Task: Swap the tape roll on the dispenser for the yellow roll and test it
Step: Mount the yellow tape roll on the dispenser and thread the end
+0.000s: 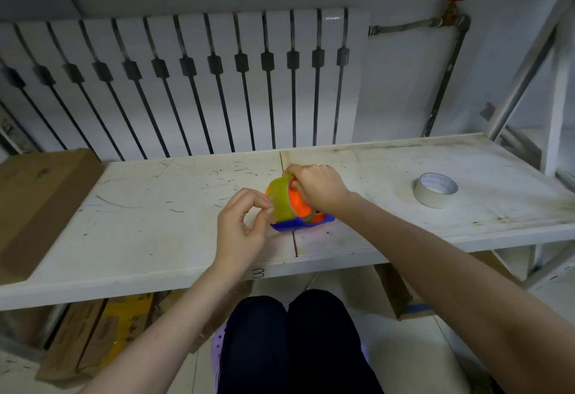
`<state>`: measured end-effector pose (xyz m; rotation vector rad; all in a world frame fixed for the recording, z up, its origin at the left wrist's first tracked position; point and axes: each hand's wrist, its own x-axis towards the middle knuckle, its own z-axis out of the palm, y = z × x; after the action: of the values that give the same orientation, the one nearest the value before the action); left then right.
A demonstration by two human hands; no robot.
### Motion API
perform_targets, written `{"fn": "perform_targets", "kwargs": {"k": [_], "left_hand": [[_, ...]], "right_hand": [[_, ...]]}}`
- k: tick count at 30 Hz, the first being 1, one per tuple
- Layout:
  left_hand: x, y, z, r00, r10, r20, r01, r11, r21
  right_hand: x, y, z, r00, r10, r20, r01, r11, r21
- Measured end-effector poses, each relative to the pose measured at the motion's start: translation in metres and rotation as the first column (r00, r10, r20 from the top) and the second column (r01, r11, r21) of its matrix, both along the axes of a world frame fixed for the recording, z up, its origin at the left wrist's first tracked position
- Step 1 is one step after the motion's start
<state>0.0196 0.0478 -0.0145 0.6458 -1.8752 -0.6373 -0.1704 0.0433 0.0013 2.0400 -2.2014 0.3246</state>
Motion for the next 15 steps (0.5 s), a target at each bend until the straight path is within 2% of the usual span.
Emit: {"fn": "perform_targets", "kwargs": {"k": [3,7,11,15], "left_hand": [[0.003,0.007,0.01,0.999,-0.052,-0.015,0.051,0.998,-0.027],[0.004,0.007,0.028,0.994,-0.054,-0.094,0.056,0.998,0.02],[0.002,0.003,0.04,0.99,-0.045,-0.133,0.057,0.995,0.087],[-0.001,-0.004,0.034,0.994,-0.086,-0.072,0.095,0.985,0.144]], "right_hand": [[-0.012,-0.001,0.007,0.997,-0.061,0.047,0.059,0.997,0.045],[-0.019,0.004,0.008,0.995,-0.034,0.096,0.028,0.998,0.062],[-0.023,0.018,-0.006,0.99,0.041,0.135,-0.025,0.993,-0.118],[-0.023,0.029,-0.025,0.974,0.21,0.084,-0.171,0.927,-0.333]]}}
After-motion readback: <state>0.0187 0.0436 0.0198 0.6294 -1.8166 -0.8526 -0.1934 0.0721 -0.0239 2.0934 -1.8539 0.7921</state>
